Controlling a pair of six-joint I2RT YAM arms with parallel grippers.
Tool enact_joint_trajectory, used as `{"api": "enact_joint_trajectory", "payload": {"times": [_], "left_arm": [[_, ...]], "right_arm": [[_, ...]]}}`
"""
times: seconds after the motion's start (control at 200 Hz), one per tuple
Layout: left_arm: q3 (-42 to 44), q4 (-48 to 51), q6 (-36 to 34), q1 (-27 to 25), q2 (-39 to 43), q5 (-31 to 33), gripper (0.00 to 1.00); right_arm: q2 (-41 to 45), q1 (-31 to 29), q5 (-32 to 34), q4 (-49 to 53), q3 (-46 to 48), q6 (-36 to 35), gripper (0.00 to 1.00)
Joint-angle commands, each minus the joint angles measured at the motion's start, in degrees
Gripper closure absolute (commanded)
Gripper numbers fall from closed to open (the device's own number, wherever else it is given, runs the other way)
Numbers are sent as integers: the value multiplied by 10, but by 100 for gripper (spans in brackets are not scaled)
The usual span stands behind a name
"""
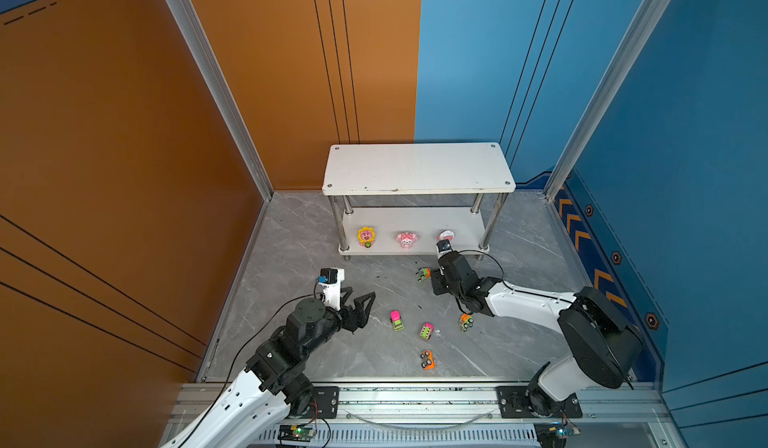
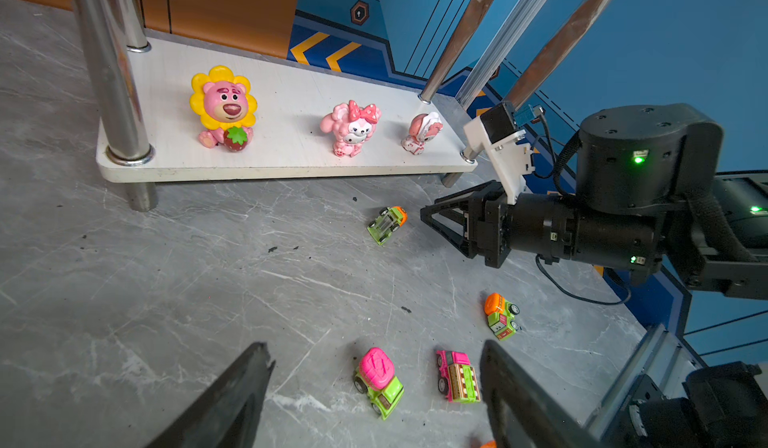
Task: Place and organize the plastic toys onto the shelf
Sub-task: 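Pull the right gripper back toward the toy cars while the left arm shifts, then grasp the pink-topped green toy car with the right gripper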
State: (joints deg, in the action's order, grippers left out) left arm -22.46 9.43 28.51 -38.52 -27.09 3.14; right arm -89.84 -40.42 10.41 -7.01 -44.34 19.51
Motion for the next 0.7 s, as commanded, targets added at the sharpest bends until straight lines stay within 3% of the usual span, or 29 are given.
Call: {"api": "enact_joint_trajectory", "payload": {"times": [0.0,0.15,0.355,0.506,0.696], "left_arm": [[4,-6,-13,4,-14,-17,21],[-4,52,-15,4,-47,10,23],[5,43,6,5,-38,63,23],[11,24,14,6,-29,69,23],[7,60,23,7,-24,66,22]], "right_arm": [[17,-6,-51,-7,5,-1,56],[46,-70,-39,90,-8,-39,48],[22,-188,-18,83,-9,42,29],[-46,-240,21,101,-59,72,26],[-106,-264,51,114,-98,108,22]]}}
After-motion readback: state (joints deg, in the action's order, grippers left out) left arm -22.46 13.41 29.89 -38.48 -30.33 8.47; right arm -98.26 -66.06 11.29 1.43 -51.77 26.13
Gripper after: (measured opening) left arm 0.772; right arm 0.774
